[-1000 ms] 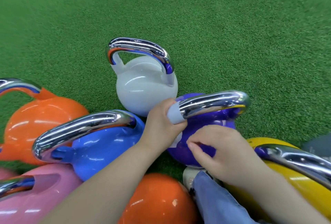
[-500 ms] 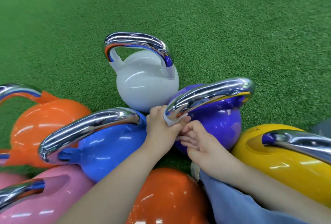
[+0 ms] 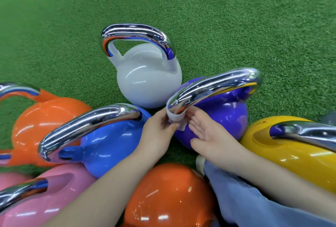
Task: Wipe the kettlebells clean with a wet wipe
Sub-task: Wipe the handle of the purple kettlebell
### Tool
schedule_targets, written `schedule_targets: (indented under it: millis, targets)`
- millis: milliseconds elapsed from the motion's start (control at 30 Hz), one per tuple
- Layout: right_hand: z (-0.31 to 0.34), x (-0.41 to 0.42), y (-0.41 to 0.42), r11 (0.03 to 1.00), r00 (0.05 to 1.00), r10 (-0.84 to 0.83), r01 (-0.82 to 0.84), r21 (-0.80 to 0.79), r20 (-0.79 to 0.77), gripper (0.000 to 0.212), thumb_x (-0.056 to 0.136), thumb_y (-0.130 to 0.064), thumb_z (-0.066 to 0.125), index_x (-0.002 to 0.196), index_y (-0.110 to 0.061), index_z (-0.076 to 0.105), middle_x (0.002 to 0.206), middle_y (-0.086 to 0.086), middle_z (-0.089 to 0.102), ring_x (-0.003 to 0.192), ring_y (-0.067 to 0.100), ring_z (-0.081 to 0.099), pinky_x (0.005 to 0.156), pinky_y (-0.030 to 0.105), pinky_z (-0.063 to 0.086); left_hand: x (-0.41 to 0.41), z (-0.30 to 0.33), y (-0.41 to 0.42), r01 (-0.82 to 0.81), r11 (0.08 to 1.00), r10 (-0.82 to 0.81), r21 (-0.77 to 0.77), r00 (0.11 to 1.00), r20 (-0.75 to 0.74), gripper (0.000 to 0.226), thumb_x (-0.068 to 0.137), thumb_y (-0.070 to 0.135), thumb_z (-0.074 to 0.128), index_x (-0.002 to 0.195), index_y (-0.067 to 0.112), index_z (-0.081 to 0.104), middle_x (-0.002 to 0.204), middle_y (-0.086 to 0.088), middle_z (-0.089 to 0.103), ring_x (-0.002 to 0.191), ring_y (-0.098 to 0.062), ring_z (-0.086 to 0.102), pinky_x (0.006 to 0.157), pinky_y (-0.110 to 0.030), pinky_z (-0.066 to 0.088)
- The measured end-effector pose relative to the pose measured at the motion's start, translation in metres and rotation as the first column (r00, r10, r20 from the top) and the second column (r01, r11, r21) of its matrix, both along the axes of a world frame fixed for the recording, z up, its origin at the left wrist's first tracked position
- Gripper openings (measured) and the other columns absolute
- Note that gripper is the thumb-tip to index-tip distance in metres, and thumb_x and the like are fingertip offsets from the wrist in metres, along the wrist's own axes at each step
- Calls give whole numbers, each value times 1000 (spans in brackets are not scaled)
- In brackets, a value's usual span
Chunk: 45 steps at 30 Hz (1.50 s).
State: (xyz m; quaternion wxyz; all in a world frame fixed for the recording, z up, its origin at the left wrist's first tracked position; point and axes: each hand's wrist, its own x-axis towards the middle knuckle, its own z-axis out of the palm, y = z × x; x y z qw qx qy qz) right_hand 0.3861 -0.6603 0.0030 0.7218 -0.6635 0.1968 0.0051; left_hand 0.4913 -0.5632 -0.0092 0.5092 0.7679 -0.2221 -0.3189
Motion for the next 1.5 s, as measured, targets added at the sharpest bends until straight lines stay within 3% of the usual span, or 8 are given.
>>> schedule_targets:
  millis: [100,333,500,700,1033,1200,1333,1500]
  targets:
    - [7,6,-1,987,998,-4,-6,-163,-58,63,63,-10,45,116,-44,35,118,5,57,115,24,54,101,40,43,0,-5,-5,-80,996,81,26,996,-41,43,77,-14,60,85,28,63,76,17,69,80,1,65,82,-18,50]
    - [14,23,-8,969,990,77,-102,-224,-118,54,82,7,53,131,-8,39,128,13,52,118,24,50,97,28,40,-22,-7,-16,-344,939,338,-11,927,-163,25,79,-6,63,97,9,69,87,2,72,80,-3,65,77,-19,51]
    - [8,18,-7,966,996,-71,54,254,59,59,56,13,34,102,-21,47,109,-10,56,98,-15,57,87,5,42,-13,5,-13,-238,968,235,-77,971,-40,35,71,-10,69,98,13,69,83,13,71,81,2,66,73,-13,49]
    - [10,-3,-22,728,949,-244,43,684,199,72,52,21,40,118,-4,50,128,12,58,121,19,54,103,27,41,-6,31,-13,-82,992,107,-98,955,278,35,72,5,74,100,24,68,81,26,68,77,7,58,76,-11,46]
    - [12,-4,-27,533,934,-312,20,846,174,74,54,17,44,126,-2,46,126,16,58,122,23,53,103,33,41,-3,48,-50,223,955,-290,196,560,776,46,82,30,51,119,4,54,102,-15,59,94,-34,55,80,-32,35]
    - [3,-4,-26,504,937,-333,85,860,103,84,48,19,42,129,-2,41,132,23,50,125,31,49,106,39,36,3,38,-40,206,977,-202,58,796,571,28,71,19,58,99,19,55,85,5,58,76,2,47,68,-10,35]
    - [4,-1,-24,646,934,-356,267,715,-28,67,58,21,38,121,-1,46,110,17,62,99,26,65,93,29,49,6,33,-40,81,997,-77,1,941,328,20,62,18,59,78,27,51,64,9,53,61,-1,44,59,-25,41]
    - [9,-4,-27,944,942,-327,322,-68,-77,51,82,17,36,100,-28,49,93,-2,61,67,6,62,69,15,48,-2,19,-40,-60,995,84,-85,946,312,15,60,24,63,71,17,54,61,7,54,57,-3,43,55,-23,41]
